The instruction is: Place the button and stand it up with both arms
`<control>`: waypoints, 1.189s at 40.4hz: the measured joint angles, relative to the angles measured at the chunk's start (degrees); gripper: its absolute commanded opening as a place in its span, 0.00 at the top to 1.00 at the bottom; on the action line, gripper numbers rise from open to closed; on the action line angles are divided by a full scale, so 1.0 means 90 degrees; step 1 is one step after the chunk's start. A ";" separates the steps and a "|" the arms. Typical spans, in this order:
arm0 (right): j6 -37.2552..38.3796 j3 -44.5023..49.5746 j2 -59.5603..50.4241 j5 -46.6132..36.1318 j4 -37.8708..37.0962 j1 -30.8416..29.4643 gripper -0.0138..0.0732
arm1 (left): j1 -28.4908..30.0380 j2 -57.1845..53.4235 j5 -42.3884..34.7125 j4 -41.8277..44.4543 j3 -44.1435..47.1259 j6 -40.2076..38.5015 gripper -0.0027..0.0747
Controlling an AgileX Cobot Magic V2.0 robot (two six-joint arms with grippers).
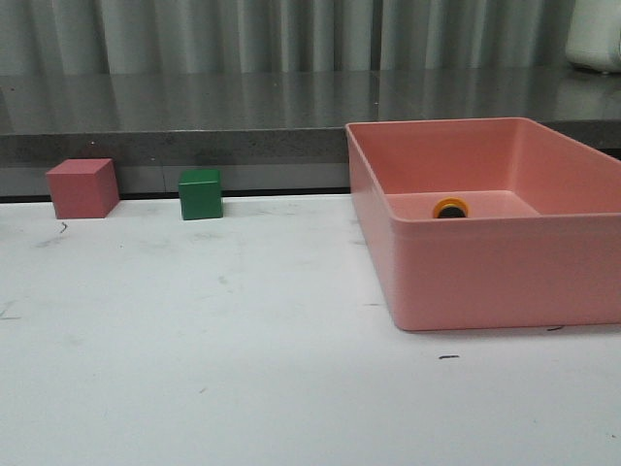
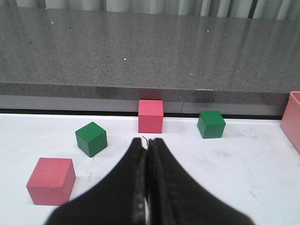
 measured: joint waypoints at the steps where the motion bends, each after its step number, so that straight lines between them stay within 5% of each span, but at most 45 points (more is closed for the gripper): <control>1: 0.0000 0.0000 0.0000 0.0000 0.0000 0.0000 0.92 | 0.0000 0.0010 0.0000 0.0000 0.0000 0.0000 0.99; 13: 0.0000 0.0000 0.0000 0.0000 0.0000 0.0000 0.88 | 0.0000 0.0020 0.0000 0.0000 0.0000 0.0000 0.96; 15: 0.0000 0.0000 0.0000 0.0000 0.0000 0.0000 0.79 | 0.0000 0.0020 0.0000 0.0000 0.0000 0.0000 0.88; 22: 0.0000 0.0000 0.0000 0.0015 -0.0062 0.0000 0.23 | 0.0000 0.0020 0.0016 0.0039 0.0000 0.0000 0.30; 25: 0.0000 0.0000 0.0000 0.0015 -0.0074 0.0000 0.11 | 0.0000 0.0020 0.0016 0.0080 0.0000 0.0000 0.16; 48: 0.0000 0.0000 0.0000 0.0015 -0.0074 0.0000 0.09 | 0.0000 0.0020 0.0016 0.0103 0.0000 0.0000 0.25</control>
